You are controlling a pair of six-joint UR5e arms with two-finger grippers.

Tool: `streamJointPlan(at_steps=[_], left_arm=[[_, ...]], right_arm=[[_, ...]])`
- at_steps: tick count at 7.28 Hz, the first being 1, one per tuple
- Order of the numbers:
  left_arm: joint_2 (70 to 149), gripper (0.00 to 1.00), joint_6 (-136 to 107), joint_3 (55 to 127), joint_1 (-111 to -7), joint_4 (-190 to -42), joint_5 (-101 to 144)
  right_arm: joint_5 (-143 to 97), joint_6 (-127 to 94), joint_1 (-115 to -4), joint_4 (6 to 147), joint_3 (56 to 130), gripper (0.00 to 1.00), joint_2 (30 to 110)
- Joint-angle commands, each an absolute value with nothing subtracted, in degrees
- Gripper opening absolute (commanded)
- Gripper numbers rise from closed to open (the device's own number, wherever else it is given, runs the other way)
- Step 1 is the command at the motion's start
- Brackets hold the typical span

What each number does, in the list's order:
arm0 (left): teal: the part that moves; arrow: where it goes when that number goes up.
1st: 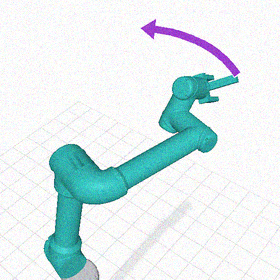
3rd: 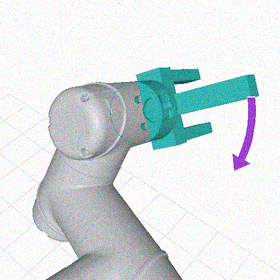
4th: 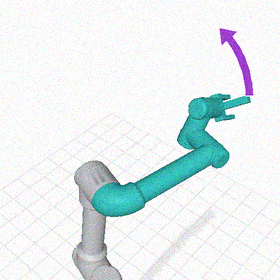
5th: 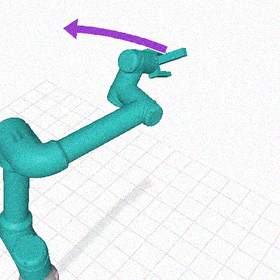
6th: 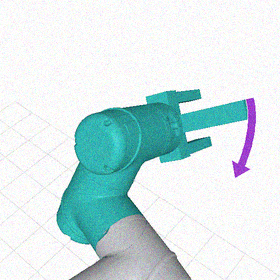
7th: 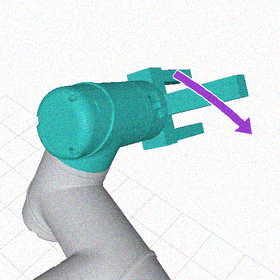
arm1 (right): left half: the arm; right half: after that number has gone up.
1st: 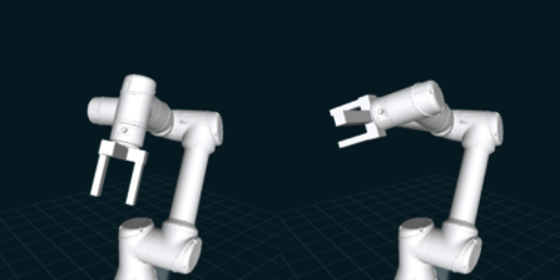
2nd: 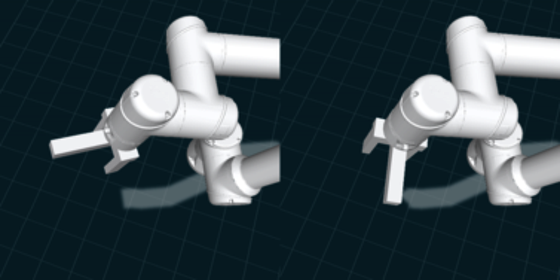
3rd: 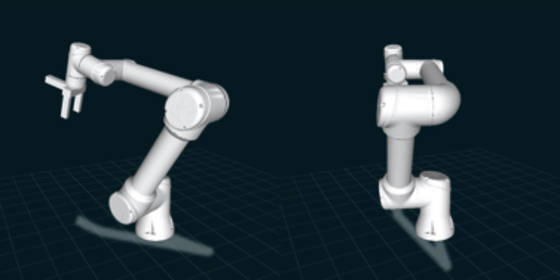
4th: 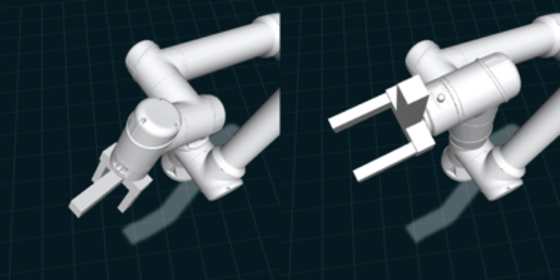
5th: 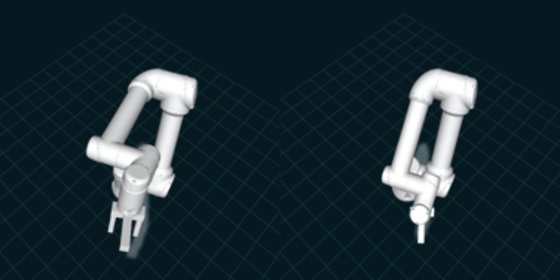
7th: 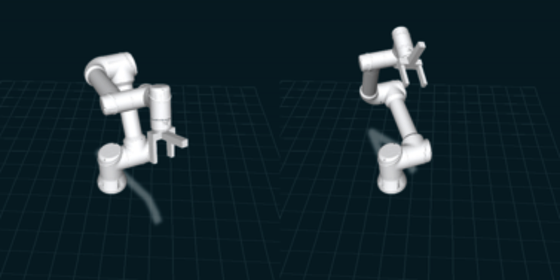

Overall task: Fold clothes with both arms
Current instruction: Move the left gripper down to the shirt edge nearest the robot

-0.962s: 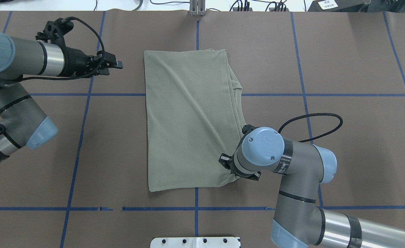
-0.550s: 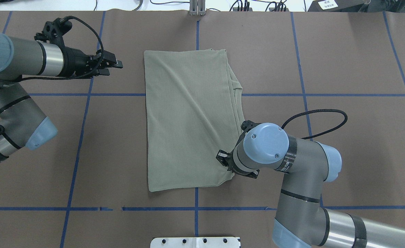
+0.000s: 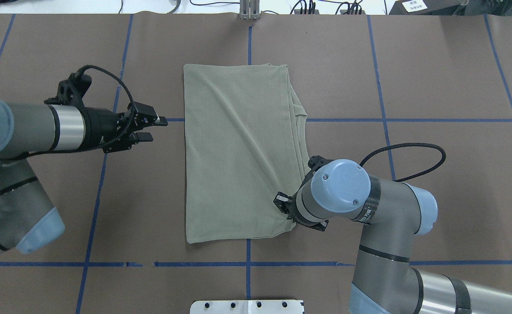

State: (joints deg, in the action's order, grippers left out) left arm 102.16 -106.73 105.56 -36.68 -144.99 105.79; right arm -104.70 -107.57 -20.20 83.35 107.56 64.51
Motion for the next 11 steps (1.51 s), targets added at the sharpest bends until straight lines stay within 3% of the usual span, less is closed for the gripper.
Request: streamJointPlan(at_steps=[1, 8, 10, 11], left_arm=[[98.27, 0.66, -115.81, 109.33, -25.02, -143.54, 97.0], [100.11, 0.64, -116.28, 108.55, -9.78, -132.19, 88.51], [100.2, 0.59, -116.28, 108.2, -9.58, -132.01, 88.51], [100.2, 0.51, -116.28, 108.02, -9.58, -132.01, 88.51]], right_arm=[[-104.59, -108.46, -19.34, 83.41, 109.15, 0.0, 65.39], [-104.68, -108.72, -19.07, 83.41, 110.04, 0.0, 66.18], [-104.68, -108.72, -19.07, 83.41, 110.04, 0.0, 66.18], [-104.68, -108.72, -19.07, 83.41, 110.04, 0.0, 66.18]])
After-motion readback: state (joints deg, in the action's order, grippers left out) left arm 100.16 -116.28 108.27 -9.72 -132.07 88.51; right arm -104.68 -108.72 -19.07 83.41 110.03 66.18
